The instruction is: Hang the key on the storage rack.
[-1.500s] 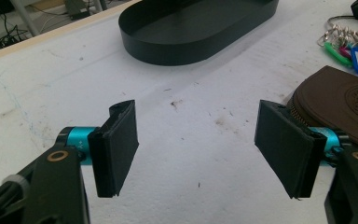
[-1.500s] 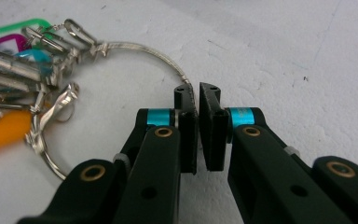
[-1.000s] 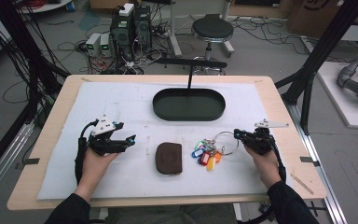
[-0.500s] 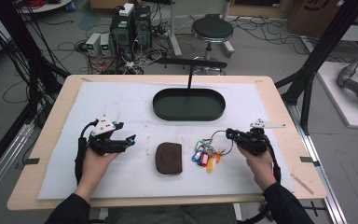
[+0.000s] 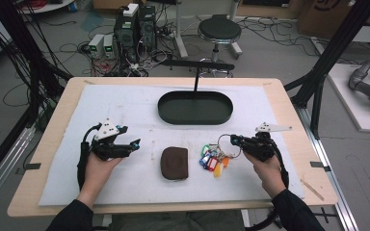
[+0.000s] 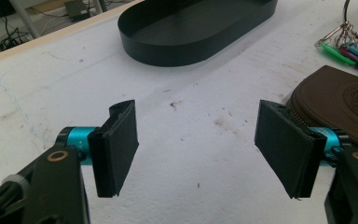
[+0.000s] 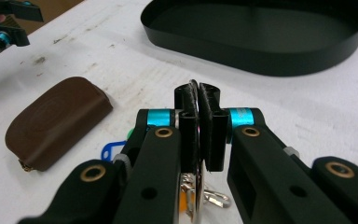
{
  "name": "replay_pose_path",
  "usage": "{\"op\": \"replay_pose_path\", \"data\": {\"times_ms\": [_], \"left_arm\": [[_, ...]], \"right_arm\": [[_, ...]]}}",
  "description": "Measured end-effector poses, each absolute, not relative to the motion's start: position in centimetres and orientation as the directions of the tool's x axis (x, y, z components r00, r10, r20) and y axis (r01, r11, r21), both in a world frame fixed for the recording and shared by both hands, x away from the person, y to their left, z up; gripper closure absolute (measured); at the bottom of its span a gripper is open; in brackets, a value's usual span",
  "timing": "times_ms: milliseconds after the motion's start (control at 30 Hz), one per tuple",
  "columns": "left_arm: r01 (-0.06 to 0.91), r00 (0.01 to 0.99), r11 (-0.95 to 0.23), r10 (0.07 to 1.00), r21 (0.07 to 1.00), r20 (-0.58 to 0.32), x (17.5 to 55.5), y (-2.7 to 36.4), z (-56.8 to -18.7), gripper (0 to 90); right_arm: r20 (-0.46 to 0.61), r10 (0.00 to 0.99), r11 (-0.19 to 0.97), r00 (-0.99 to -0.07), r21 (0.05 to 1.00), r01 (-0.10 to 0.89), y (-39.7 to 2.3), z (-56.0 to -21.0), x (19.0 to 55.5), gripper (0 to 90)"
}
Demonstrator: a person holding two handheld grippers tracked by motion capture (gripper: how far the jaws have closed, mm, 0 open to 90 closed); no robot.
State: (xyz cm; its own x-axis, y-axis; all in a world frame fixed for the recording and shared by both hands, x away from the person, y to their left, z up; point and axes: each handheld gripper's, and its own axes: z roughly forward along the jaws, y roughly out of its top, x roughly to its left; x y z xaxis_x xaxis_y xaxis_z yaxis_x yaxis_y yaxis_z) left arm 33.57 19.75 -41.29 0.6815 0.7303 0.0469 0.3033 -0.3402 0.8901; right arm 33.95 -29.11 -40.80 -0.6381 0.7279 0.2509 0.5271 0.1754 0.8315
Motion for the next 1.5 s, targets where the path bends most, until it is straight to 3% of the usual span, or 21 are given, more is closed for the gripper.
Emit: {"op": "replay_pose_path", "data": {"times_ms": [367,1167,1500], "left_arm": [[0.293,0.695,-0.342,0.717,0.893,0.047,33.4,19.6,-41.3,30.0],[0.281,0.701,-0.340,0.711,0.897,0.050,33.3,19.6,-41.2,30.0],[0.284,0.695,-0.334,0.717,0.899,0.047,33.2,19.9,-41.3,30.0]], "right_arm": [[0.111,0.699,0.281,-0.706,0.866,0.415,-28.3,-37.6,33.7,87.9],[0.038,0.642,0.288,-0.766,0.914,0.287,-28.1,-30.9,35.8,88.0],[0.001,0.655,0.278,-0.756,0.929,0.242,-28.3,-28.7,38.9,88.0]]}}
